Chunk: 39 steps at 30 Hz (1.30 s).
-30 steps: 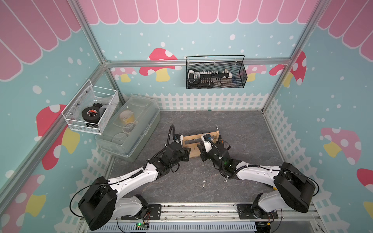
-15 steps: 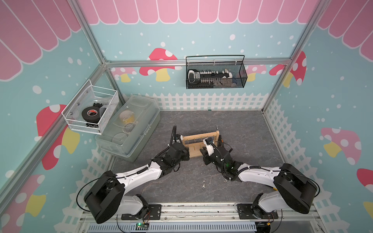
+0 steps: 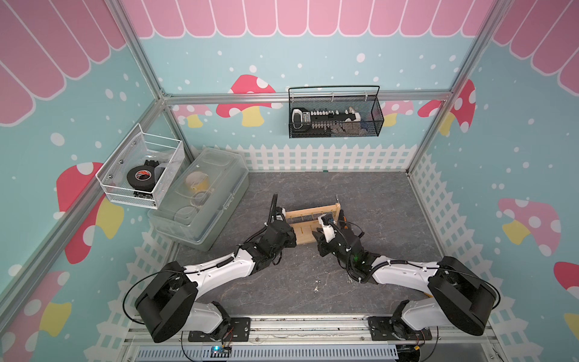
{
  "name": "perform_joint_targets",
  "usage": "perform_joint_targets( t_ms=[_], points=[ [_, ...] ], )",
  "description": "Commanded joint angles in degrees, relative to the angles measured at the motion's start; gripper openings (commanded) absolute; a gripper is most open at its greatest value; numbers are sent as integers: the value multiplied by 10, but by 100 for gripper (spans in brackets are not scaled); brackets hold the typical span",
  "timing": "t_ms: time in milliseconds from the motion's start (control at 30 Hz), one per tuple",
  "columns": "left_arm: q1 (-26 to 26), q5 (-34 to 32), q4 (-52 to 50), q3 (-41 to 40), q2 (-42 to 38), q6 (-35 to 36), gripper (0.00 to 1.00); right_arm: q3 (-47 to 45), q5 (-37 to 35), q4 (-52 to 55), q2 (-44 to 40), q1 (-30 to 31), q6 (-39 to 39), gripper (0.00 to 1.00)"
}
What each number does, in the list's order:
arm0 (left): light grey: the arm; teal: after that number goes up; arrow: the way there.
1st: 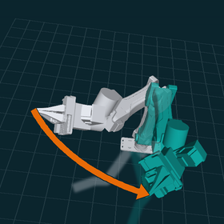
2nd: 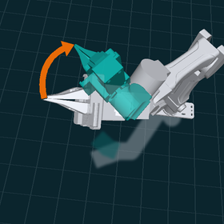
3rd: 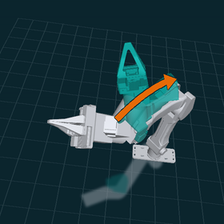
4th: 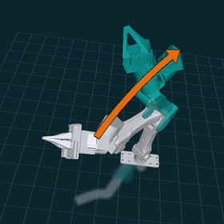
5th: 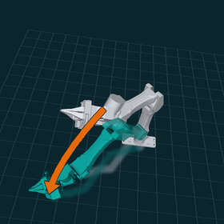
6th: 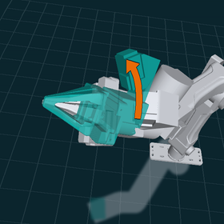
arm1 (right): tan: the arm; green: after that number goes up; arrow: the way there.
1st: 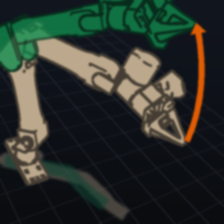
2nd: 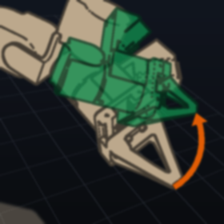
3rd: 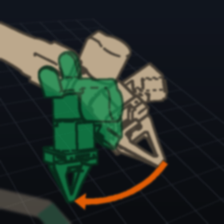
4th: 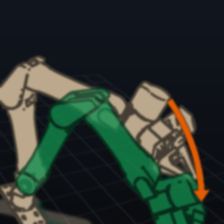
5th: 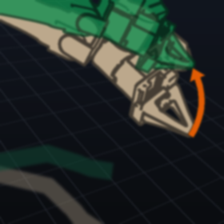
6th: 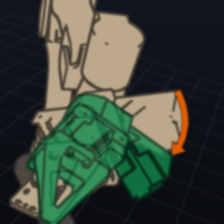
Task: Hang the necklace on the jewelry display stand
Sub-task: Hang the necklace on the stand.
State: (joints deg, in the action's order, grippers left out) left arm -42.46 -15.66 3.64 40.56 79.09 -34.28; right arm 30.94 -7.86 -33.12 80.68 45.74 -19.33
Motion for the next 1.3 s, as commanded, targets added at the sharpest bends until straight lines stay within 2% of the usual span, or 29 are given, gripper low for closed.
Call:
perform_joint_targets(
  t_ms=[0,267,767,1267],
  points=[
    [-2,-18,-4,13,6,2,11,-7,4,-12,-11,-5,-3,23],
    [-2,-2,3,12,4,1,0,-6,3,-13,-6,-5,-3,23],
    [-3,70,-28,23,-31,13,0,1,6,-19,10,-6,-4,23],
    [-3,75,-67,5,-60,8,0,6,7,-20,18,-6,-3,23]
  ],
)
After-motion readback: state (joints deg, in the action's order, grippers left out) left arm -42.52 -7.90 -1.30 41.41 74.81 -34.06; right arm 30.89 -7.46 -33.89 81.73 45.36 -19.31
